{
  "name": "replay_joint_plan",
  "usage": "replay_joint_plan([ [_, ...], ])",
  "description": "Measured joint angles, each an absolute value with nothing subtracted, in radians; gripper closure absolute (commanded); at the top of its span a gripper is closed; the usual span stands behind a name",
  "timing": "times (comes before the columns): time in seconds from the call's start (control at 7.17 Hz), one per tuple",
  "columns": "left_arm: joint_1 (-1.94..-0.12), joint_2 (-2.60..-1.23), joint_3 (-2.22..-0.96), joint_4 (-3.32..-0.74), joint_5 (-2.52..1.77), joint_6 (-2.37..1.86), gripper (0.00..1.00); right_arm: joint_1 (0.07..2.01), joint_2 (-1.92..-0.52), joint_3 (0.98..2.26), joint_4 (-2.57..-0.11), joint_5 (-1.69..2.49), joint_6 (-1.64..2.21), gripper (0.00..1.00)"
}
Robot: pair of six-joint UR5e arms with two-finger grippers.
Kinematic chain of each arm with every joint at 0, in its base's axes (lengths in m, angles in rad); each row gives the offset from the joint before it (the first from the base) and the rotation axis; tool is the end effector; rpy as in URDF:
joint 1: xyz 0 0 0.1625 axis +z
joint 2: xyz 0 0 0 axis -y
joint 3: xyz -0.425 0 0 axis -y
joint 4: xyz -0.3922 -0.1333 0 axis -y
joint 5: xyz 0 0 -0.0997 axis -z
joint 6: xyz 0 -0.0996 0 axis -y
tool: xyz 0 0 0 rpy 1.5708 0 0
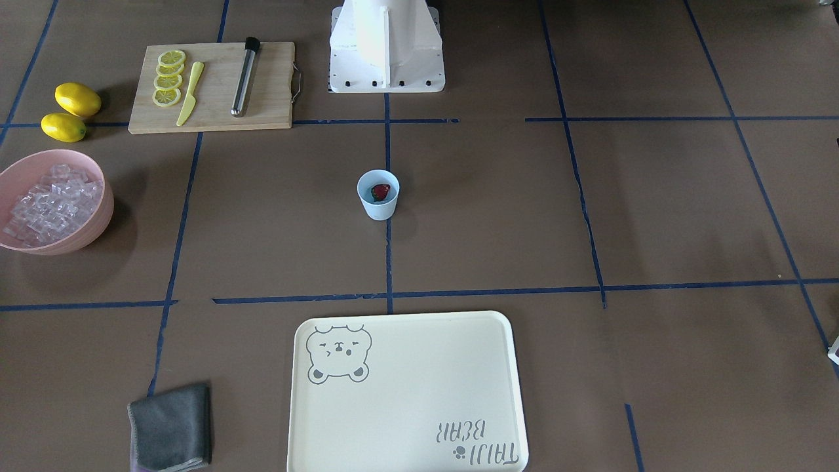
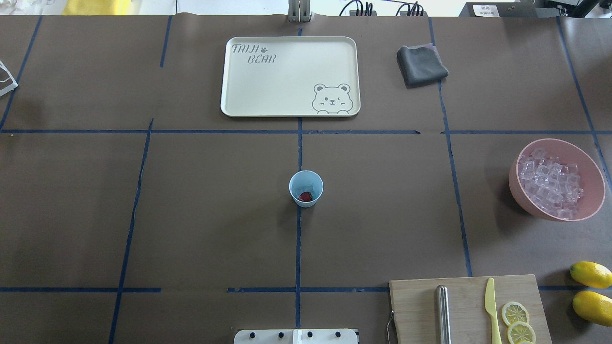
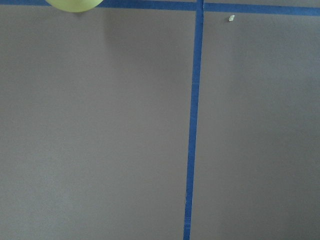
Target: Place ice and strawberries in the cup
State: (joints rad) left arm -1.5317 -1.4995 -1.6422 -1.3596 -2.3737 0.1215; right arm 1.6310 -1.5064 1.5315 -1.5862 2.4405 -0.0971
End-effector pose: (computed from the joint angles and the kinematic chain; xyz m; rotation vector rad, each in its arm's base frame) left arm -0.0442 -0.4470 0.6749 -0.1665 0.8073 0.0667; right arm 0.0884 -0.5154 0.6401 0.0774 -0.8664 -0.0388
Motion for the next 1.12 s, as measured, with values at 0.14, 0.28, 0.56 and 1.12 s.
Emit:
replay_joint_plan([
  [0.14,-1.536,-1.5,-1.641,-1.37,-2.372,0.121,0.0,1.632,-1.506,1.533,-1.586,2.441,-0.097,0.0],
  [0.28,-1.542,-1.504,-1.643,-1.373,-2.36,0.12,0.0,1.633,-1.506,1.534,-1.586,2.44,-0.097,0.0],
  [0.56,-1.55,-1.514,-1.647,-1.374,-2.322,0.116,0.0,1.635,-1.505,1.539,-1.586,2.438,-0.097,0.0],
  [1.12,-1.551,-1.519,-1.65,-1.375,-2.313,0.115,0.0,1.635,-1.505,1.542,-1.585,2.436,-0.098,0.0],
])
